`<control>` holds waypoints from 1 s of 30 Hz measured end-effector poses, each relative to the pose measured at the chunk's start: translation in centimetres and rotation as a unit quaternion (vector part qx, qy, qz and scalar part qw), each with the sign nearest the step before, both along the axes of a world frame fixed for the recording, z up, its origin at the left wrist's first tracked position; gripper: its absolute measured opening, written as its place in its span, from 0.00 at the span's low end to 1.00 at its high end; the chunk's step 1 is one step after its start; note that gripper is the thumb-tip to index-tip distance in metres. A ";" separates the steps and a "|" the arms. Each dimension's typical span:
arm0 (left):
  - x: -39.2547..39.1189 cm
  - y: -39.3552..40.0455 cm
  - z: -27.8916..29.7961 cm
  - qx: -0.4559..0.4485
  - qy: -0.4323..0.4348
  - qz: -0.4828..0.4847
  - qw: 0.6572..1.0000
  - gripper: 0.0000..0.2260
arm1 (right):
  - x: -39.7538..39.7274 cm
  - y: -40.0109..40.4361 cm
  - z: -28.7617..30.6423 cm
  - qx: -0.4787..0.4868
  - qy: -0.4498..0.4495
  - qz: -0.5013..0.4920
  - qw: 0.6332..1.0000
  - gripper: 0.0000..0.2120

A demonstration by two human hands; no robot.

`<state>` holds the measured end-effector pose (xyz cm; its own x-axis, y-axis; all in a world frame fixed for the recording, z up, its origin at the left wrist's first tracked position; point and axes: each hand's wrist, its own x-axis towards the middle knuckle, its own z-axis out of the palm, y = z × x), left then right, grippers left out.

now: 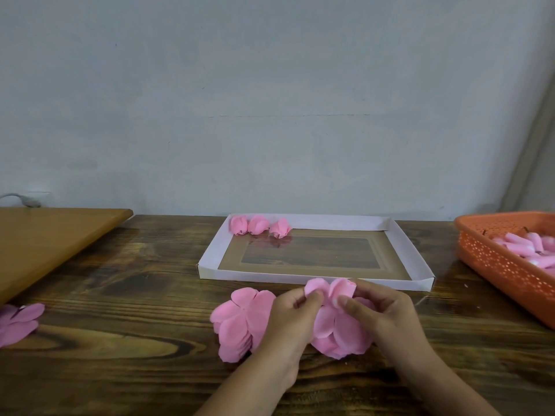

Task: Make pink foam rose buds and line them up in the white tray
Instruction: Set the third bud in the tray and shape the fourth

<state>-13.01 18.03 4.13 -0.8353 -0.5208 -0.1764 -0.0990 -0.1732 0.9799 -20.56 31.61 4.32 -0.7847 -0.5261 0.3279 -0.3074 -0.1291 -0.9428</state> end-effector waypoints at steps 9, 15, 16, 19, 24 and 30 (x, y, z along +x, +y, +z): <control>0.0 -0.1 0.2 -0.019 0.000 0.046 0.999 0.07 | 0.4 -0.1 0.0 0.030 0.050 0.030 0.998 0.08; 0.4 0.4 0.4 -0.033 0.039 -0.014 0.999 0.08 | 0.0 -0.2 -0.3 0.024 0.063 0.004 0.998 0.14; 0.4 0.4 0.5 -0.040 0.042 -0.024 0.998 0.09 | 0.0 -0.2 -0.2 0.021 0.064 0.006 0.998 0.14; 0.6 0.5 0.7 -0.053 0.056 -0.050 0.996 0.09 | 0.2 -0.2 -0.1 0.014 0.070 0.012 0.997 0.14; 0.7 0.6 1.1 -0.061 0.080 -0.081 0.992 0.11 | 0.1 -0.2 0.0 0.005 0.060 -0.008 0.998 0.12; 0.9 0.8 1.1 -0.102 0.103 -0.105 0.984 0.08 | -0.2 -0.1 -0.4 0.012 0.043 -0.031 0.999 0.13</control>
<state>-12.16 18.84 5.20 -0.9349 -0.3407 0.0992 0.0937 0.0328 0.9951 -20.73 31.50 3.93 -0.7852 -0.4854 0.3845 -0.3949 -0.0857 -0.9147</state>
